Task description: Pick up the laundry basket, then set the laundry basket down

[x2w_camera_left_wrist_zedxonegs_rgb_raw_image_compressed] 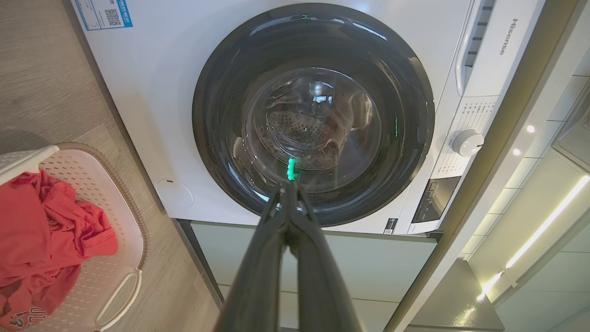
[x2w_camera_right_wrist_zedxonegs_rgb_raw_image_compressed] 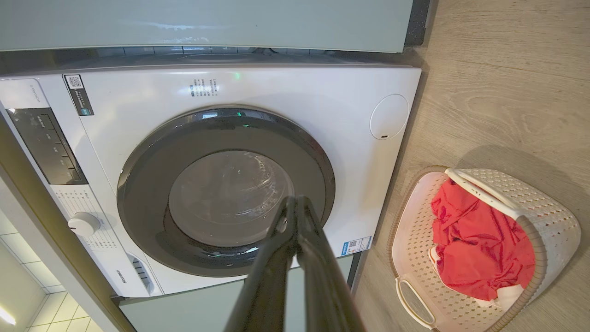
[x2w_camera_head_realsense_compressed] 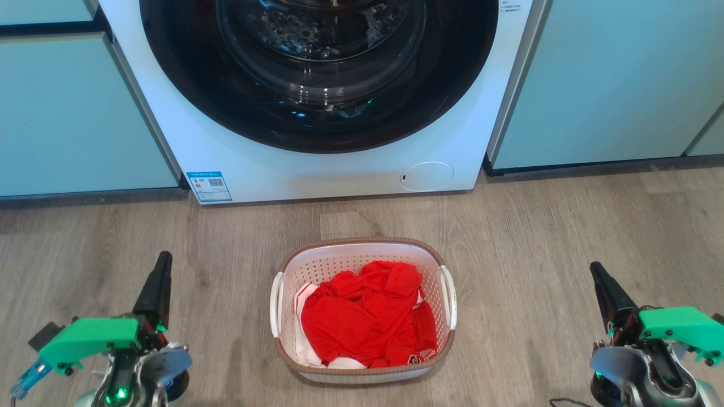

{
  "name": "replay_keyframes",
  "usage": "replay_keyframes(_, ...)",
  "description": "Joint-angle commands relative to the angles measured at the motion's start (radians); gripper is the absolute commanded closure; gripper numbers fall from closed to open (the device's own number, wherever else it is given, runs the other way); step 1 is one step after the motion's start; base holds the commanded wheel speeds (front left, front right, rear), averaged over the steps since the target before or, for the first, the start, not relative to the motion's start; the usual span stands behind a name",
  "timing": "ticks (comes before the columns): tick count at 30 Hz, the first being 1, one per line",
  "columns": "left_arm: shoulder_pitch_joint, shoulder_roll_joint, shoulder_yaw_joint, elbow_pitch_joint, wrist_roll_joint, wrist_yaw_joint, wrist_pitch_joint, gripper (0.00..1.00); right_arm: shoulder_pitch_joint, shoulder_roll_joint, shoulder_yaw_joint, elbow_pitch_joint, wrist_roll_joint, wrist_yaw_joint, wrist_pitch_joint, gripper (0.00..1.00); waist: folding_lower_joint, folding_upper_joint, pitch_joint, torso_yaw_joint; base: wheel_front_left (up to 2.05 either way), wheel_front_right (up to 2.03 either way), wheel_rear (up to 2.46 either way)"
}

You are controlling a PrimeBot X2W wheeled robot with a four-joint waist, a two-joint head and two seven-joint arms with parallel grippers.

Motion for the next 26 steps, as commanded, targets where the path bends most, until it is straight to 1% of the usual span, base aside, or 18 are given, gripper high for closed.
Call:
replay_keyframes(1, -0.051, 0.005, 0.034, -0.029, 0.007, -0.007, 0.004, 1.00, -0.048, -0.006, 0.018, -0.037, -0.005, 0.003, 0.010, 1.00, 0.0000, 0.0000, 0.000, 0.000, 0.00, 0.00, 0.00)
replay_keyframes(26, -0.051, 0.004, 0.037, -0.029, 0.009, -0.007, 0.006, 1.00, -0.048, -0.004, 0.015, -0.036, -0.007, 0.003, 0.012, 1.00, 0.0000, 0.0000, 0.000, 0.000, 0.00, 0.00, 0.00)
